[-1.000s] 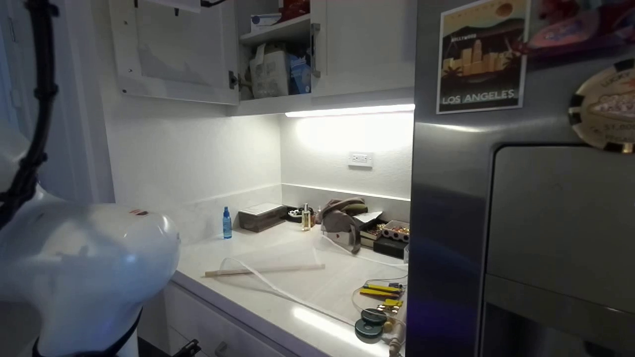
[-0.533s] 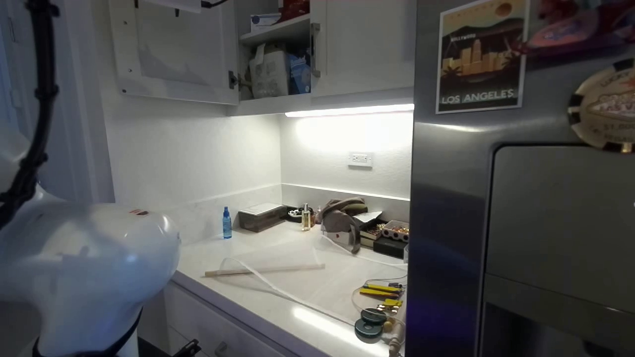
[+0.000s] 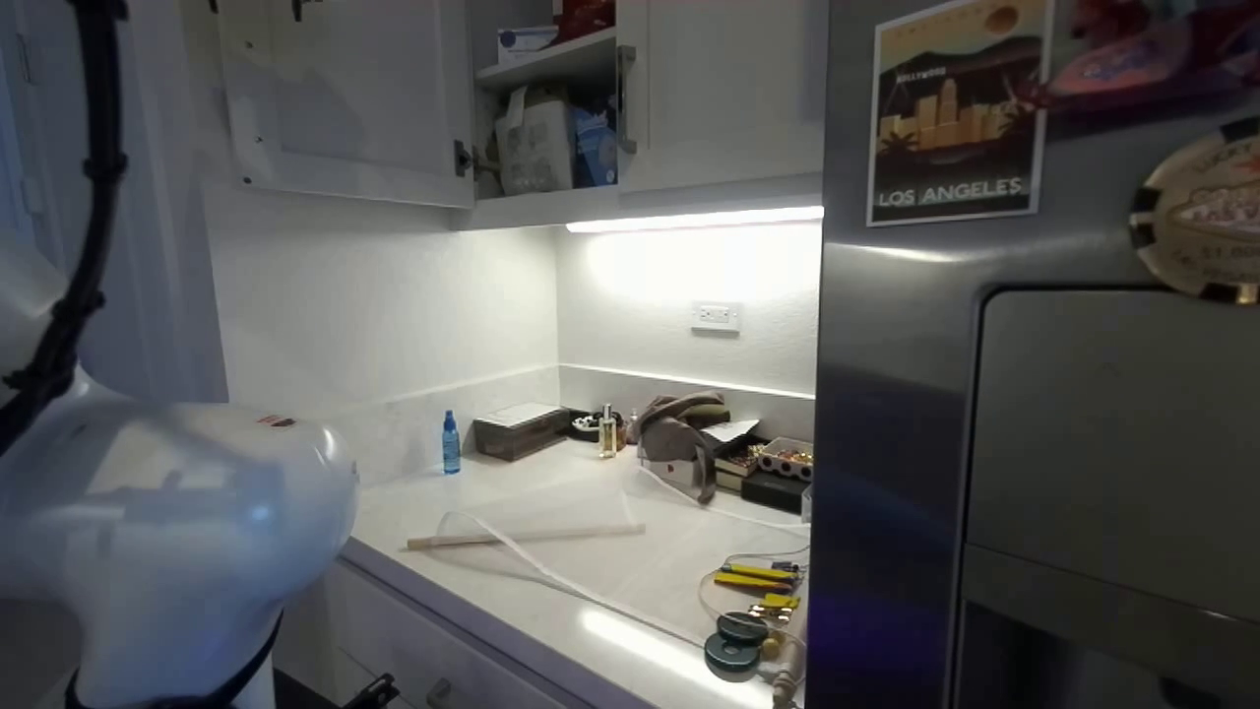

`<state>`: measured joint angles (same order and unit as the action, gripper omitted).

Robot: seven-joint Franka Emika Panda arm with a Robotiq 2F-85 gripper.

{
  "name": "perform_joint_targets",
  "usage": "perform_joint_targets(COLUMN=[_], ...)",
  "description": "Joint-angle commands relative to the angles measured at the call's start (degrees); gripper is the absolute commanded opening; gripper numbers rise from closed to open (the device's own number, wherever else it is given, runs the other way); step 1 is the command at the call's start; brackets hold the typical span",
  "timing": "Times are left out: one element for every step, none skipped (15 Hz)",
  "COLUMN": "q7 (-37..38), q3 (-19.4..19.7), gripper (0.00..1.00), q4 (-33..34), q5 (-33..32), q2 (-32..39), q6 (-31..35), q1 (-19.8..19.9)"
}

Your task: Open the left and right cabinet doors, then close the right and left cabinet doors

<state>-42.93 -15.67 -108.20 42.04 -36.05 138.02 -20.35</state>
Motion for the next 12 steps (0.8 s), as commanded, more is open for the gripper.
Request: perform_joint_targets(q7=[8.4, 11.3, 13.8, 16.3, 18.5, 20.3, 22.0, 23.7, 24.7, 24.8, 25.4, 25.6], q3=[-2.9, -3.1, -2.7, -2.6, -2.6, -2.8, -3.0, -3.4, -3.6, -3.5, -3.7, -3.8], gripper=[1.00, 1.00, 1.00, 1.00, 1.00, 1.00, 1.00, 1.00, 1.00, 1.00, 1.00, 1.00], q4=[5.6, 6.3, 6.7, 7.3, 8.1, 8.7, 9.8, 10.9, 12.0, 12.7, 14.2, 15.3], q5=[-9.2, -12.2, -14.8, -17.6, -19.7, -21.5, -23.0, -24.5, -25.5, -25.8, -26.4, -26.5], q2=[4.0, 4.4, 4.8, 5.4, 6.2, 6.8, 7.8, 8.6, 9.5, 10.1, 11.0, 11.6], q6=[0.7, 0.5, 0.1, 0.0, -0.3, -0.3, -0.4, -0.5, -0.7, -0.9, -1.2, -1.3], q1=[0.6, 0.4, -0.4, -0.8, -1.1, -1.4, -1.5, -1.5, -2.0, -2.8, -3.2, -3.7])
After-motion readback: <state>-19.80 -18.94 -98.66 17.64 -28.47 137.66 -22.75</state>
